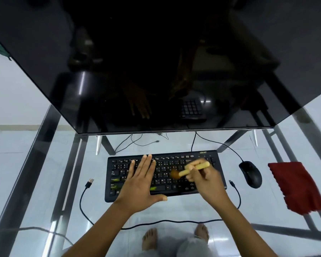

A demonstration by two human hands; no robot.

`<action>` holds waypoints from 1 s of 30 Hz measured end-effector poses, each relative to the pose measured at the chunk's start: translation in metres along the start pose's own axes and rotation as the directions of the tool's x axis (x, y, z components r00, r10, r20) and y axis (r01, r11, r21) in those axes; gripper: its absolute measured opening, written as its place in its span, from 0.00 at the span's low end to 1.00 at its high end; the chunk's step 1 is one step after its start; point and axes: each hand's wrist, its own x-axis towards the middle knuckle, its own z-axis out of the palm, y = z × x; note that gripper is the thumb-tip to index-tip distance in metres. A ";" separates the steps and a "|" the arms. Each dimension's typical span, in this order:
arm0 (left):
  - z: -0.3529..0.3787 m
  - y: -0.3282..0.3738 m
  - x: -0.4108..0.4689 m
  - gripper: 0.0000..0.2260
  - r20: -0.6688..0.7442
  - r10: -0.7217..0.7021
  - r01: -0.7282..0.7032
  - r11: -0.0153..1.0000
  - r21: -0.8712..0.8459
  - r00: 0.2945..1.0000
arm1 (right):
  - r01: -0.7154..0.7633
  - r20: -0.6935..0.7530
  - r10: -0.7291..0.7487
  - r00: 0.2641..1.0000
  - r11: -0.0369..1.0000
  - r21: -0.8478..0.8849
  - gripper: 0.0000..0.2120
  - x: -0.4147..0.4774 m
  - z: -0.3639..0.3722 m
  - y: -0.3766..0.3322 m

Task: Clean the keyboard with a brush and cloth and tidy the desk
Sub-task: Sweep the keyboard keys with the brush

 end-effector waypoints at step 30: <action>0.000 0.059 0.047 0.51 0.059 0.124 -0.122 0.992 -0.035 0.991 | -0.104 -0.416 0.056 0.908 0.990 -0.095 0.06 0.015 -0.060 0.024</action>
